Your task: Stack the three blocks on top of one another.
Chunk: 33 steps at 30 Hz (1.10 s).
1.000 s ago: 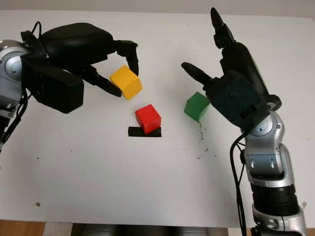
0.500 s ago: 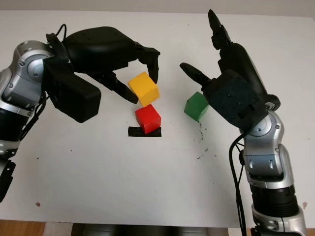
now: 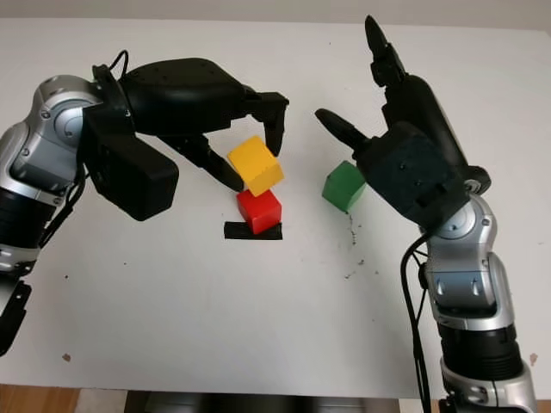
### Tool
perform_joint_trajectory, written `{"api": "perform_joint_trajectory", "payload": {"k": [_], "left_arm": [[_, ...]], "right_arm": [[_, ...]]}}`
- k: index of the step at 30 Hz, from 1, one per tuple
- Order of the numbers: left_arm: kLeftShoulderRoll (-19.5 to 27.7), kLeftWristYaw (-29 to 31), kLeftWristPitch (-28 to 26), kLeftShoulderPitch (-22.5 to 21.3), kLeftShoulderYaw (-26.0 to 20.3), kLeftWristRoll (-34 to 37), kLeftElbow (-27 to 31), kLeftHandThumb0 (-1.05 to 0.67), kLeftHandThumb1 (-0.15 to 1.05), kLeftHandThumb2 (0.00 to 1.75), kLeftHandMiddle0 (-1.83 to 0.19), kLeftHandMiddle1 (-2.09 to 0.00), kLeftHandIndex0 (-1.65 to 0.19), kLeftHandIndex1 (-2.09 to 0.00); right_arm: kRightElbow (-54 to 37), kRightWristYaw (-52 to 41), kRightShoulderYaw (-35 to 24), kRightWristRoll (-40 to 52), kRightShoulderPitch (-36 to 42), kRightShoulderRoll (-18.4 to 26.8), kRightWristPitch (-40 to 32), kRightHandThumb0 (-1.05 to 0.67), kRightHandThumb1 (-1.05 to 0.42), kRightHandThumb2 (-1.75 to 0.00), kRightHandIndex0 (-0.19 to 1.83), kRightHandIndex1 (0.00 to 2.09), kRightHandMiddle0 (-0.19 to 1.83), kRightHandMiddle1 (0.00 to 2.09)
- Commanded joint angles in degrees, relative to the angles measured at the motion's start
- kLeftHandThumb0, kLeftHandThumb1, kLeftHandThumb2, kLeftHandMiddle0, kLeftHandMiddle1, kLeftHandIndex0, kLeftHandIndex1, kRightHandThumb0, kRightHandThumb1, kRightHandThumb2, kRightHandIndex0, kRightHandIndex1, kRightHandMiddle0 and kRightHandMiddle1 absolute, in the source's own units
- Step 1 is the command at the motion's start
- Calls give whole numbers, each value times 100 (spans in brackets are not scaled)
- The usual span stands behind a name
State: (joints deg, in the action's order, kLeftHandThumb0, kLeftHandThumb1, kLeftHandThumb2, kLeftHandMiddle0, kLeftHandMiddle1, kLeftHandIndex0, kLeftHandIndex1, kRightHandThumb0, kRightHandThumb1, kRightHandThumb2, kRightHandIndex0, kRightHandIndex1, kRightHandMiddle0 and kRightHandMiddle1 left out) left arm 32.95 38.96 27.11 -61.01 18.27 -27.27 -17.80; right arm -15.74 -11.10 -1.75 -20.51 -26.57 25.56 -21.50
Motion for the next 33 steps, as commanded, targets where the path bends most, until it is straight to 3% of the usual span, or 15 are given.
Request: {"api": "perform_joint_trajectory", "payload": {"k": [1, 21, 24, 33], "left_arm": [[12, -28, 56, -34, 25, -11, 10, -42, 105, 11, -32, -5, -23, -165], [0, -1, 241, 57, 142, -123, -94, -46, 105, 13, -33, -5, -19, -176], [3, 57, 229, 70, 151, -95, -85, -45, 105, 13, -33, -5, -18, -178], [-27, 259, 166, 80, 160, 28, -142, -43, 105, 11, -34, -6, -20, -180]], "right_arm": [[-140, 32, -41, -15, 62, 17, 7, -71, -105, -36, -10, 5, -7, 5], [-243, 46, -4, -119, 91, -61, -109, -71, -105, -38, -9, 5, -7, 6], [-304, 3, -36, -26, 76, -144, -259, -72, -105, -37, 1, 11, -9, 5], [-328, -21, -28, 59, 66, -149, -327, -70, -105, -37, -6, 7, -10, 4]]}}
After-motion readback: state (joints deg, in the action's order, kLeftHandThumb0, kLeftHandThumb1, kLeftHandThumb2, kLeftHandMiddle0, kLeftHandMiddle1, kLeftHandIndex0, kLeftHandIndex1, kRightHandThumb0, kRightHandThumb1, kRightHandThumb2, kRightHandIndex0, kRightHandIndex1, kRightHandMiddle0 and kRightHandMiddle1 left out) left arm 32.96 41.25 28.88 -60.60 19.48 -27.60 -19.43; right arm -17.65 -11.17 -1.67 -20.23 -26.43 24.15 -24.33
